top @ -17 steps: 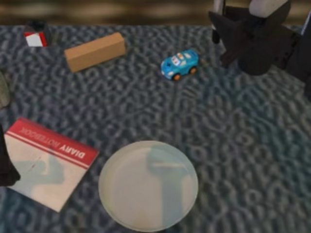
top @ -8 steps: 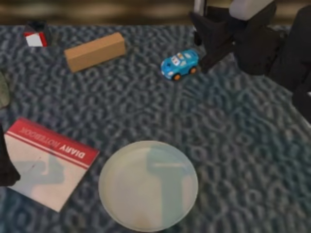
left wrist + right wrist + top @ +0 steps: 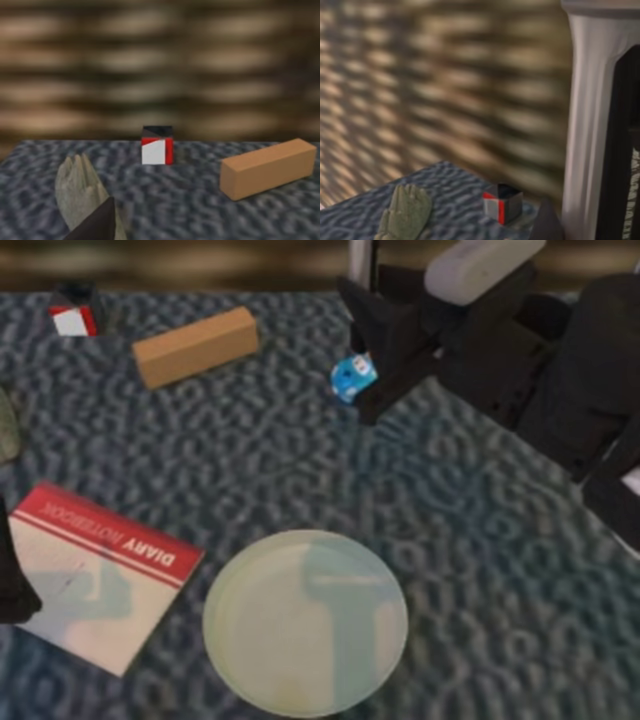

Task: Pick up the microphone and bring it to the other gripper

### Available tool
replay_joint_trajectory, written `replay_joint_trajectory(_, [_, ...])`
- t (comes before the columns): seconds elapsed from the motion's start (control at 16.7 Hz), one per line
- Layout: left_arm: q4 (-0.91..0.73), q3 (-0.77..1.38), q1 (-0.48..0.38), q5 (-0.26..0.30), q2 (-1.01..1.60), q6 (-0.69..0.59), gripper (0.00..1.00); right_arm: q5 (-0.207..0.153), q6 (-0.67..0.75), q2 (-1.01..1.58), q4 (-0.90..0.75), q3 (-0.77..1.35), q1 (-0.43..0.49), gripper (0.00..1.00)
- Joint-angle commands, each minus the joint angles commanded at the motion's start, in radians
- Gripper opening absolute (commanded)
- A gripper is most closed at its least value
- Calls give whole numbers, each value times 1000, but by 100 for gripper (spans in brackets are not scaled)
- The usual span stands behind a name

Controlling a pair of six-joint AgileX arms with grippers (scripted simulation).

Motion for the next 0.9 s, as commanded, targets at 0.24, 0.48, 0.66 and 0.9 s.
replay_joint_trajectory(0.24, [0, 0, 0, 0, 0, 0, 100, -2, 1, 1, 1, 1, -2, 0])
replay_joint_trajectory(0.48, [0, 0, 0, 0, 0, 0, 100, 0, 0, 0, 0, 0, 0, 0])
replay_joint_trajectory(0.66, [12, 31, -14, 28, 35, 4, 100, 0, 0, 0, 0, 0, 0, 0])
replay_joint_trajectory(0.9, [68, 176, -77, 155, 229, 16, 100, 0, 0, 0, 0, 0, 0, 0])
